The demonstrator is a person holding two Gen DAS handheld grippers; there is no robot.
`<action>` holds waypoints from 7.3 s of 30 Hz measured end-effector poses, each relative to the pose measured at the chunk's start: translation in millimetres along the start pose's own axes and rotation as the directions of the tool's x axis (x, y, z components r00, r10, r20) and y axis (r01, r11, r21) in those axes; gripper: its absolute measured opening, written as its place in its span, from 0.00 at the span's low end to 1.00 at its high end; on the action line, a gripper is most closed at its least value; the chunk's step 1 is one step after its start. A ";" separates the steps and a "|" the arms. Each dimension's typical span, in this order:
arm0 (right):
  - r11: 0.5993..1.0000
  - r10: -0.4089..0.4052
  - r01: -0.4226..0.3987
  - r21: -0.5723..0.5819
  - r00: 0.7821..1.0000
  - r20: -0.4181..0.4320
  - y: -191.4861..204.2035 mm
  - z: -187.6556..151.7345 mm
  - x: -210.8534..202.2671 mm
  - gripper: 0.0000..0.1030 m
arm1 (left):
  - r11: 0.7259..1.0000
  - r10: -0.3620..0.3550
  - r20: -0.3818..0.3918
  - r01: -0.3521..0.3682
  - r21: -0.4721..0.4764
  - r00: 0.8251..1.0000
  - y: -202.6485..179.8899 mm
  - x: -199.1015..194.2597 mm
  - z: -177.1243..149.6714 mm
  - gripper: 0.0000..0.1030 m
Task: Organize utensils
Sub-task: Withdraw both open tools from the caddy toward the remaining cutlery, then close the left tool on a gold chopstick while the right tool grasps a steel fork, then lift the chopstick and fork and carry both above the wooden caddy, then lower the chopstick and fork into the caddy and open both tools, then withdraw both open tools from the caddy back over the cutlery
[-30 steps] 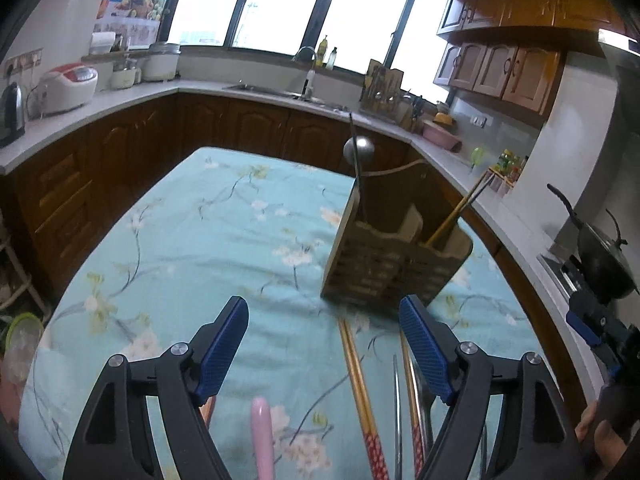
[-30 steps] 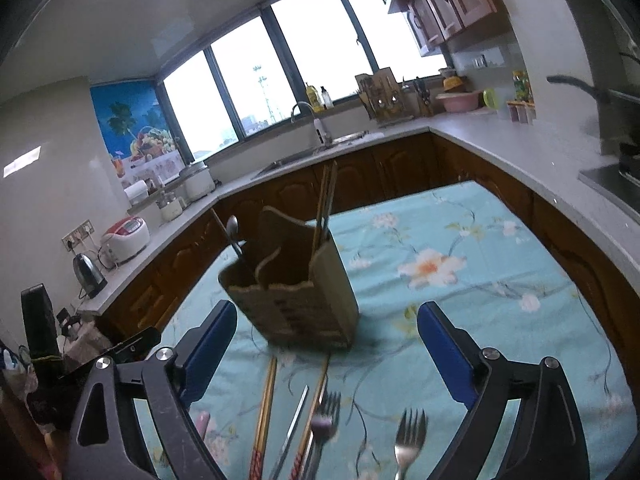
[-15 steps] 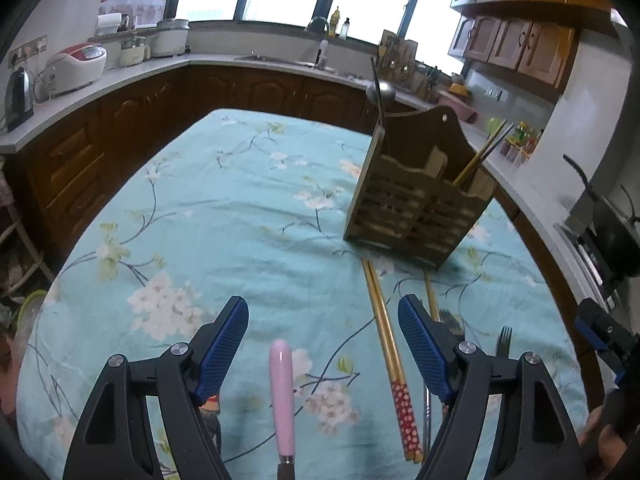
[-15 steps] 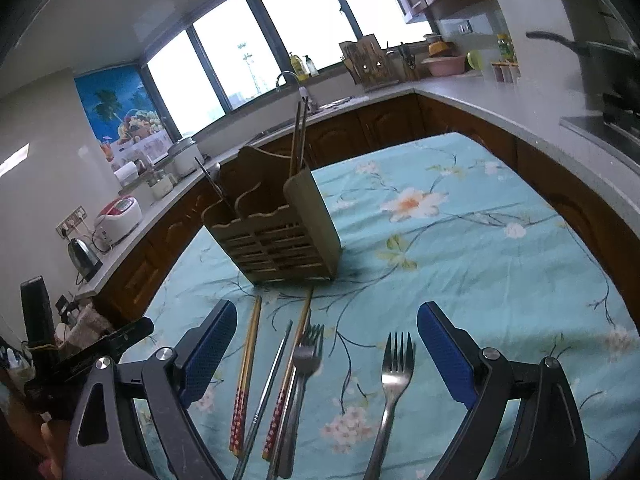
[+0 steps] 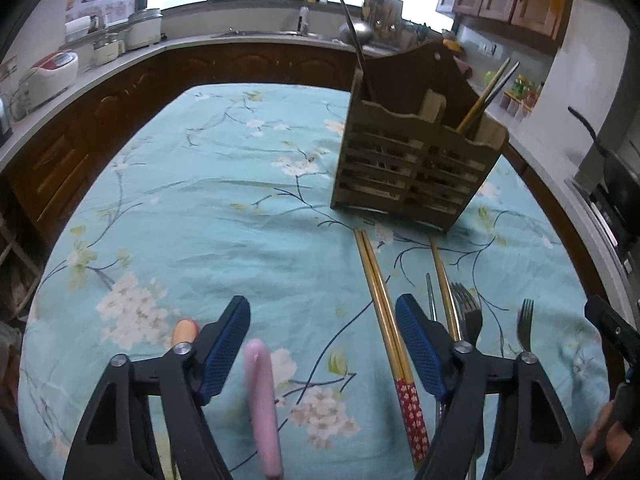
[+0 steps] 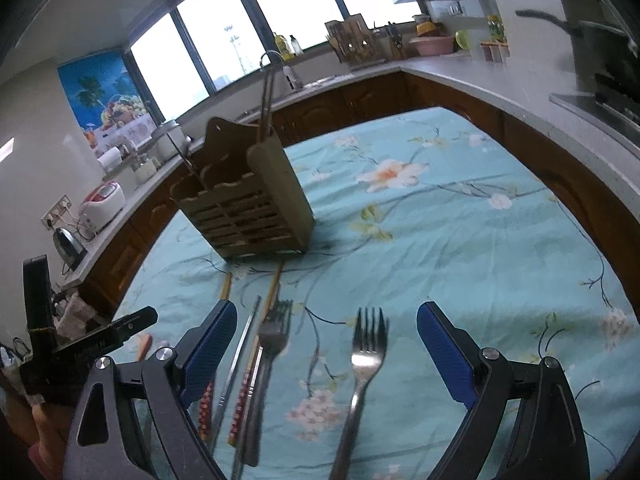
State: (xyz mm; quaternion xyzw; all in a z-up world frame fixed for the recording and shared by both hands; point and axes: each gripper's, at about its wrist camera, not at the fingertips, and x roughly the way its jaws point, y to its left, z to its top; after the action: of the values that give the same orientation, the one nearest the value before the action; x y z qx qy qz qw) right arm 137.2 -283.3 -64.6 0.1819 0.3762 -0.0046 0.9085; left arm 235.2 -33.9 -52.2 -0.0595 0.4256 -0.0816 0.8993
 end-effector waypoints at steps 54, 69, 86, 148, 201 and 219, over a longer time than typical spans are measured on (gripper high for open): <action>1.000 -0.028 0.027 -0.008 0.974 -0.223 -21.5 -3.3 68.6 0.23 | 0.993 -0.027 -0.155 0.045 0.113 0.988 -20.9 116.3 50.5 0.04; 0.998 0.013 -0.019 -0.057 0.995 -0.098 11.3 15.3 21.3 0.23 | 0.992 -0.122 0.028 0.121 0.027 0.992 6.3 -2.1 38.1 0.04; 0.993 0.058 -0.056 -0.108 0.998 0.016 44.9 29.4 -28.0 0.22 | 0.984 -0.177 0.169 0.174 0.030 0.970 20.5 -96.6 20.0 0.04; 0.953 0.048 0.033 -0.301 0.965 0.257 88.0 188.1 13.5 0.03 | 0.985 -0.079 0.602 0.154 -0.074 0.794 -6.4 17.0 128.4 0.03; 0.981 0.100 -0.071 -0.180 0.983 0.156 75.5 159.1 59.1 0.53 | 0.995 -0.066 0.432 0.090 -0.036 0.900 -0.6 53.2 128.8 0.56; 0.986 0.128 -0.103 -0.133 0.972 0.197 63.1 124.3 13.7 0.82 | 0.996 -0.042 0.323 0.067 -0.065 0.945 20.6 -0.6 62.4 0.77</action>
State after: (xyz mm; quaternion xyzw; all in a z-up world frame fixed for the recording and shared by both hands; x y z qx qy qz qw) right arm 241.0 -264.1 27.6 0.1462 0.2689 0.0528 0.9505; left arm 285.2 -11.2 -16.0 -0.1174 0.2745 -0.0796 0.9511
